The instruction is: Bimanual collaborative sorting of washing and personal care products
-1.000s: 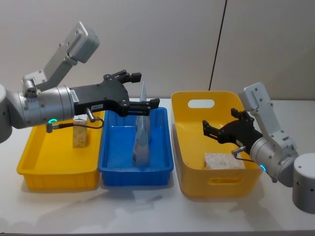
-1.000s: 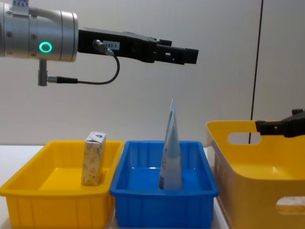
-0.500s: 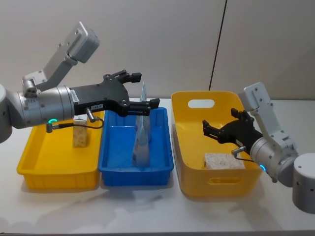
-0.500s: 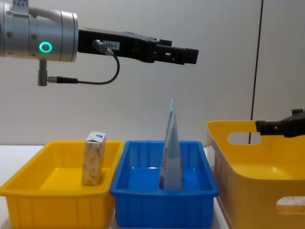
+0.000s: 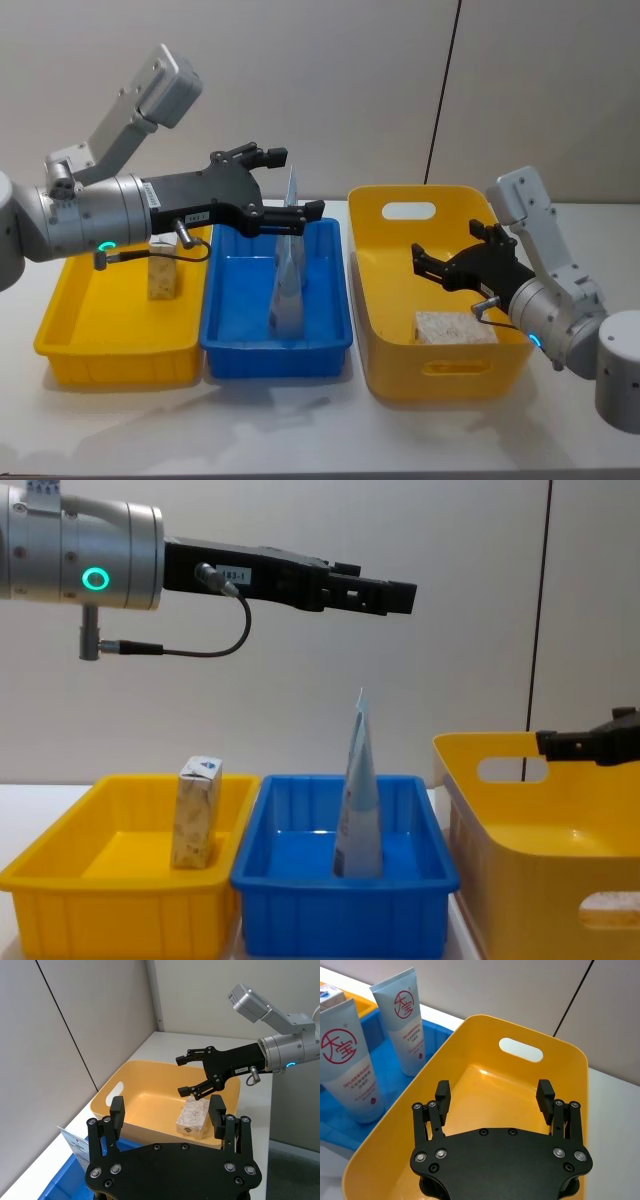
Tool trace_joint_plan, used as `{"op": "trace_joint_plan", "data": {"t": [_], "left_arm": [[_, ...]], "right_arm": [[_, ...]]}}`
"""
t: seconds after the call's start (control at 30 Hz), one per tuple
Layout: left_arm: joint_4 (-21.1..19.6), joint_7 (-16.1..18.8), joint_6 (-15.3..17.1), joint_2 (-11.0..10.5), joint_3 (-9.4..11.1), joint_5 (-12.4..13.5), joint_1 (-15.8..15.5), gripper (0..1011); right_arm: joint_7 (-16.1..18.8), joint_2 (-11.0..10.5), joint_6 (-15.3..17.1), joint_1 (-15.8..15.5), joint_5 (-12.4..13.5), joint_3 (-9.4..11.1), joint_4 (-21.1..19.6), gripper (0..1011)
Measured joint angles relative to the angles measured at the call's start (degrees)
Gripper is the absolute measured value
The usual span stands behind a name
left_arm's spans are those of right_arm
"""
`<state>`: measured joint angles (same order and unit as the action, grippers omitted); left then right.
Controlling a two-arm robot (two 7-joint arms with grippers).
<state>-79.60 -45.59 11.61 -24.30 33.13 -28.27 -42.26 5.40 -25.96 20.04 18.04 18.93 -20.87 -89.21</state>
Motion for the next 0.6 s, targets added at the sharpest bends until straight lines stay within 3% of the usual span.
{"op": "trace_joint_plan", "data": {"t": [0.6], "left_arm": [[0.00, 0.00, 0.00, 0.00, 0.00, 0.00, 0.00, 1001]], "right_arm": [[7.83, -1.51, -0.30, -0.33, 2.98, 0.23, -3.09, 1004]]}}
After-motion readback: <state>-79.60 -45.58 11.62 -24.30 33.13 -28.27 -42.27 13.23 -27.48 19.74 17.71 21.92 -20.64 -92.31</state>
